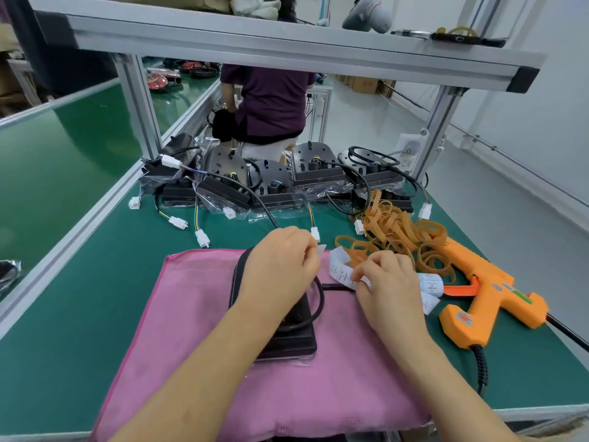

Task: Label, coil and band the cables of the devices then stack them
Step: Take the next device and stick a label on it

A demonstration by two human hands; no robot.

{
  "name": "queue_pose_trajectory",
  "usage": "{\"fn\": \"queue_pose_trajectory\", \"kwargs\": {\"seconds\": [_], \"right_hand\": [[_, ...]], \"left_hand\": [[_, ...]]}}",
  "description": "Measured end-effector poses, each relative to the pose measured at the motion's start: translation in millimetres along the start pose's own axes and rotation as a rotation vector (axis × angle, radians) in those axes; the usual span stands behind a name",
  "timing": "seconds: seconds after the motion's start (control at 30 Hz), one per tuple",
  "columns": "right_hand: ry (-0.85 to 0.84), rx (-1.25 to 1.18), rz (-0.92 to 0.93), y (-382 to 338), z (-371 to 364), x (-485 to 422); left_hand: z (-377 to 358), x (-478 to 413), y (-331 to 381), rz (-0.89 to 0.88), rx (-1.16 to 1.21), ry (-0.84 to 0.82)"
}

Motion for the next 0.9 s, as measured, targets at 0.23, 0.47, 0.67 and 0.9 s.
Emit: {"fn": "queue_pose_trajectory", "kwargs": {"seconds": [0.23,0.47,0.67,0.9], "right_hand": [[-0.310,-1.241,-0.583,-25.2,-42.3,7.1],[-0.362,-1.342,-0.636,-32.5,-59.6,8.4],[-0.437,-1.059,-0.371,-43.4,-47.1,-4.1],[-0.611,-0.760,-0.175,-65.5,-54.0,-8.1]], "left_hand": [[26.5,16.5,11.2,-0.381,-0.197,0.185],[27.6,31.6,16.5,-0.586,-0.238,0.211],[16.5,14.7,-35.0,-0.202,0.109,-0.023],[-35.1,25.1,-82.7,0.369,0.627,-0.540]]}}
Point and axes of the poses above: each hand's wrist, its own x-axis away from the middle knuckle, its own z-axis out of the back of the hand, y = z × x, the point moved 10 cm from there along -x, towards the middle knuckle, and after that the axes turned 13 degrees about -x, right-handed, at the moved point
